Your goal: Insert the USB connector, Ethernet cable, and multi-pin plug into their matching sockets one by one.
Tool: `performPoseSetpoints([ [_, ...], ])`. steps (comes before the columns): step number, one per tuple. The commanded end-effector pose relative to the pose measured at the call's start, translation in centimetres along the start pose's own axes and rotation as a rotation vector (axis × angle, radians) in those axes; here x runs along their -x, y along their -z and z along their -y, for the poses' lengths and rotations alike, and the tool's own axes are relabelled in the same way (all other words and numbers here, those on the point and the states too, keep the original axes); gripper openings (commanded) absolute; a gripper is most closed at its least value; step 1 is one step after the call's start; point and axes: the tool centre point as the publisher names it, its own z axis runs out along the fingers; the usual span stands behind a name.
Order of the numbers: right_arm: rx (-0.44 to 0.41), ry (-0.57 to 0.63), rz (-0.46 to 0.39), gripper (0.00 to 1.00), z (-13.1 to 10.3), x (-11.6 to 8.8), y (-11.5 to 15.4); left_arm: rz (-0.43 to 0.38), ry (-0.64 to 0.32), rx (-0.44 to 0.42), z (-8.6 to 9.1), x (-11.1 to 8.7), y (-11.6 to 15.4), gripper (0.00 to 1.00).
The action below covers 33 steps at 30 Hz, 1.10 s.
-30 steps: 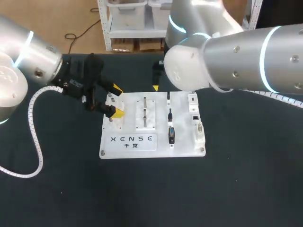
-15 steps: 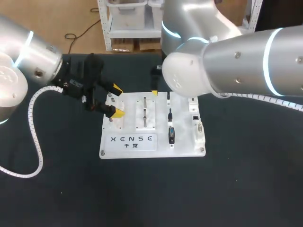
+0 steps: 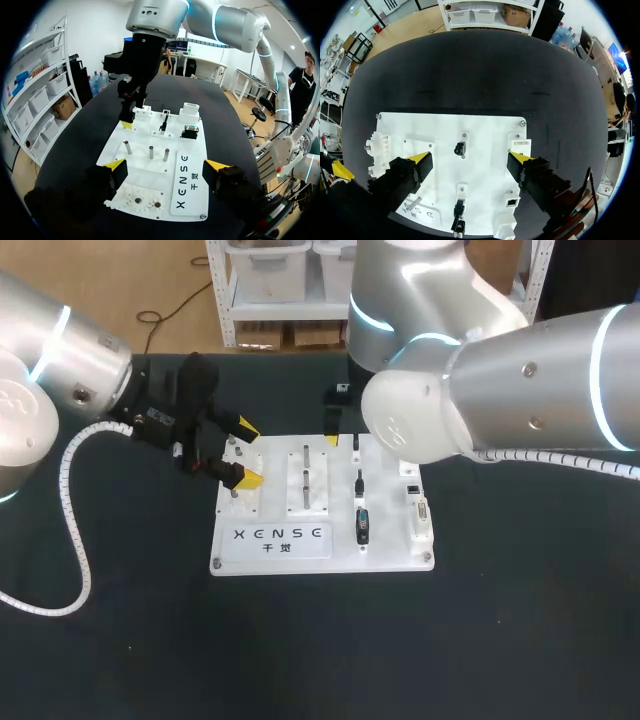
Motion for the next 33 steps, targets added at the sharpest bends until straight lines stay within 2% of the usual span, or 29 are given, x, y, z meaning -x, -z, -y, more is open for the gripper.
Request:
performPoseSetpoints([
  [1,0.0,-0.002,0.009,1.0,0.1,-0.3,0.1,-0.002,0.0,-0.003,-0.1,0.0,0.0,1.0],
  [10,0.0,-0.002,0.009,1.0,0.1,-0.3,0.1,-0.002,0.0,-0.003,-0.1,0.0,0.0,1.0],
  [16,-0.05,-0.018,-0.013,1.0,-0.5,0.2,-0.5,-0.002,0.0,-0.003,-0.1,0.0,0.0,1.0],
  [30,-0.079,-0.039,-0.027,1.0,-0.1,0.7,-1.0,-0.002,0.0,-0.003,-0.1,0.0,0.0,1.0],
  [33,-0.079,-0.047,-0.035,0.64,-0.2,0.7,-1.1,-0.002,0.0,-0.003,-0.1,0.0,0.0,1.0],
])
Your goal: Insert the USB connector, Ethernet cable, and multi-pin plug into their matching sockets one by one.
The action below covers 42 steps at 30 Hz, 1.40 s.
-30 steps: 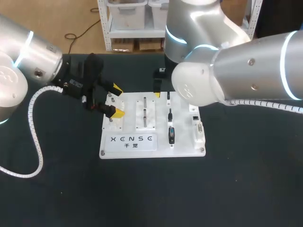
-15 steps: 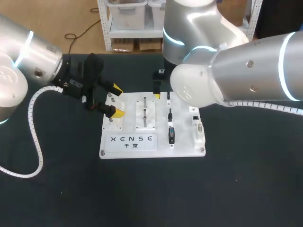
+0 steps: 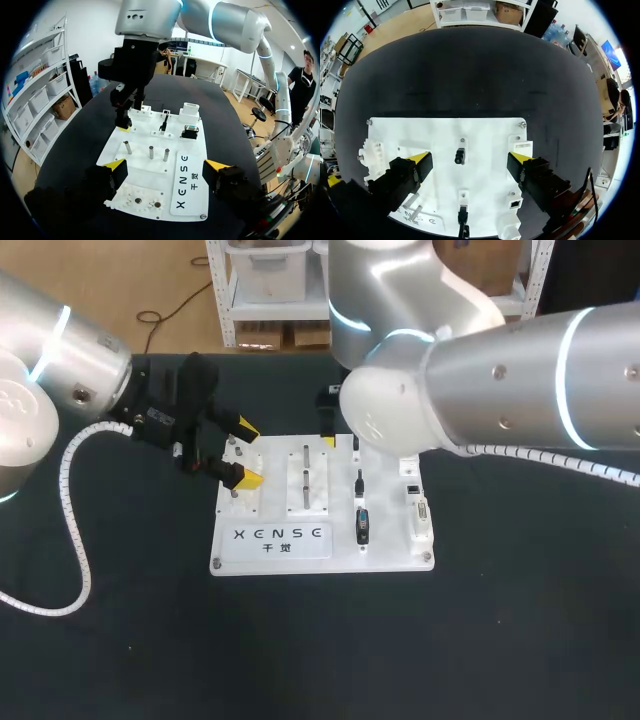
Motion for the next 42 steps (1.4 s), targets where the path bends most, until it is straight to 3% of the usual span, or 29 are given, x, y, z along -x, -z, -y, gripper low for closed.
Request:
performPoseSetpoints([
  [1,-0.002,-0.006,-0.007,0.5,-0.1,0.2,-0.1,-0.002,0.0,-0.003,-0.1,0.0,0.0,1.0],
  [10,-0.007,-0.013,-0.012,0.36,-0.4,0.2,-0.3,-0.002,0.0,-0.003,-0.1,0.0,0.0,1.0],
  [14,-0.012,-0.013,-0.011,0.19,-0.6,0.2,-0.5,-0.002,0.0,-0.003,-0.1,0.0,0.0,1.0],
  [20,-0.016,-0.008,-0.01,0.15,-1.0,0.2,-0.5,-0.002,0.0,-0.003,-0.1,0.0,0.0,1.0],
  [23,-0.013,0.003,0.003,0.0,-1.2,0.2,-0.3,-0.002,0.0,-0.003,-0.1,0.0,0.0,1.0],
  [33,-0.007,0.038,0.085,0.0,-0.8,-0.3,1.9,-0.002,0.0,-0.003,-0.1,0.0,0.0,1.0],
  [42,-0.004,-0.005,0.122,0.0,2.2,-0.5,3.0,-0.002,0.0,-0.003,-0.1,0.0,0.0,1.0],
])
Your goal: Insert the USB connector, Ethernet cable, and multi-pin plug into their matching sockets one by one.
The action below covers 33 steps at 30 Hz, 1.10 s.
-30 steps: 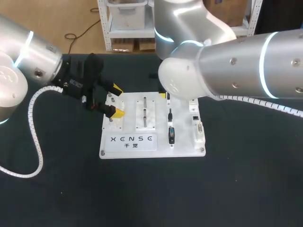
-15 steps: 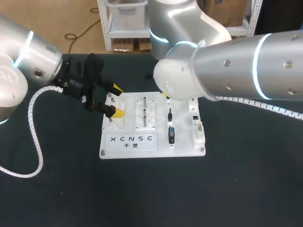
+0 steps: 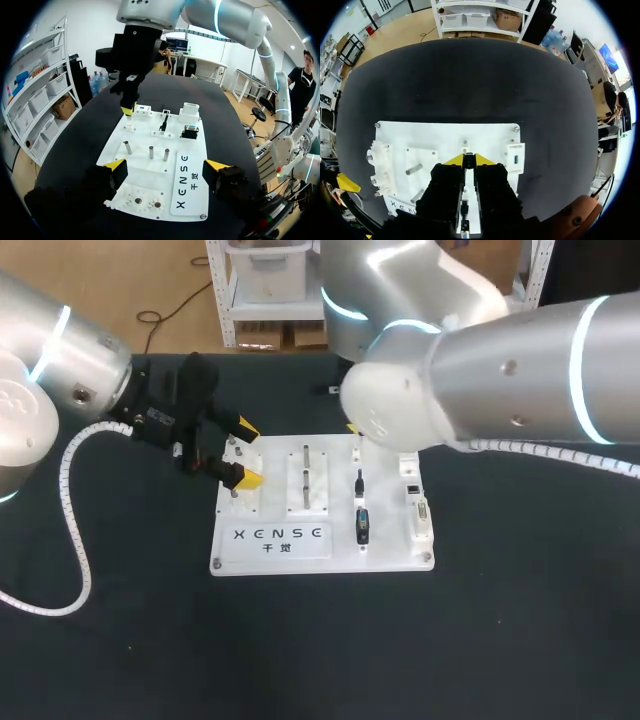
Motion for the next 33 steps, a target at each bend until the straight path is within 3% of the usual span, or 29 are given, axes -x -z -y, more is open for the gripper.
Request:
performPoseSetpoints([
  [1,0.015,-0.016,0.068,0.0,2.2,-1.1,0.4,-0.002,0.0,-0.003,-0.1,0.0,0.0,1.0],
  [11,-0.025,-0.036,0.082,0.0,5.0,-1.2,-0.6,-0.002,0.0,-0.003,-0.1,0.0,0.0,1.0],
  [33,-0.046,-0.06,0.063,0.0,6.1,-1.5,-1.5,-0.002,0.0,-0.003,-0.1,0.0,0.0,1.0],
])
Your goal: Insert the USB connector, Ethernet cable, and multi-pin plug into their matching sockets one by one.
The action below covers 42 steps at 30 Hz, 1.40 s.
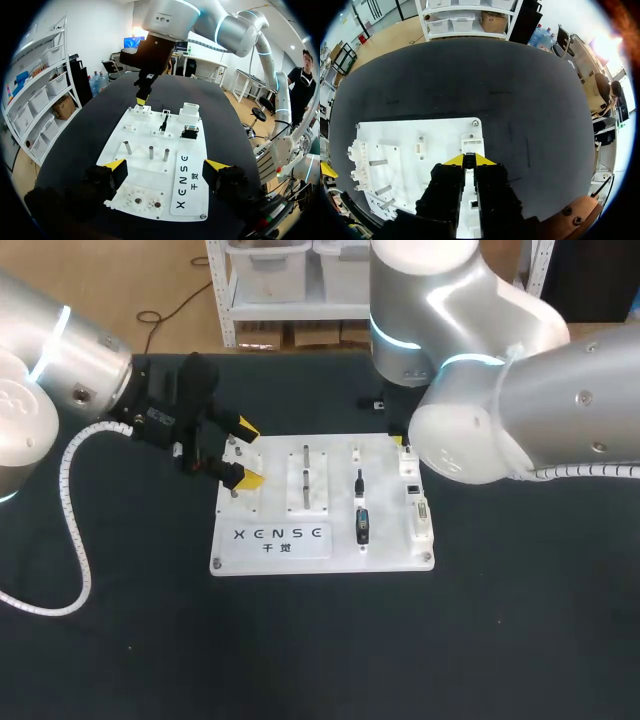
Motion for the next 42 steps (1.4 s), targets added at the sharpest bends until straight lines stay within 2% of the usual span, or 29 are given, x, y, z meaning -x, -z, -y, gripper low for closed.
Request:
performPoseSetpoints([
  [1,0.001,-0.008,0.008,0.0,0.3,-0.3,-0.1,-0.002,0.0,-0.003,-0.1,0.0,0.0,1.0],
  [13,0.004,-0.019,-0.001,0.0,0.8,-0.1,-0.5,-0.002,0.0,-0.003,-0.1,0.0,0.0,1.0],
  [21,0.008,-0.008,-0.017,0.0,0.5,-0.8,-0.8,-0.002,0.0,-0.003,-0.1,0.0,0.0,1.0],
  [42,0.02,-0.023,-0.025,0.0,0.9,-1.2,0.0,-0.002,0.0,-0.003,-0.1,0.0,0.0,1.0],
])
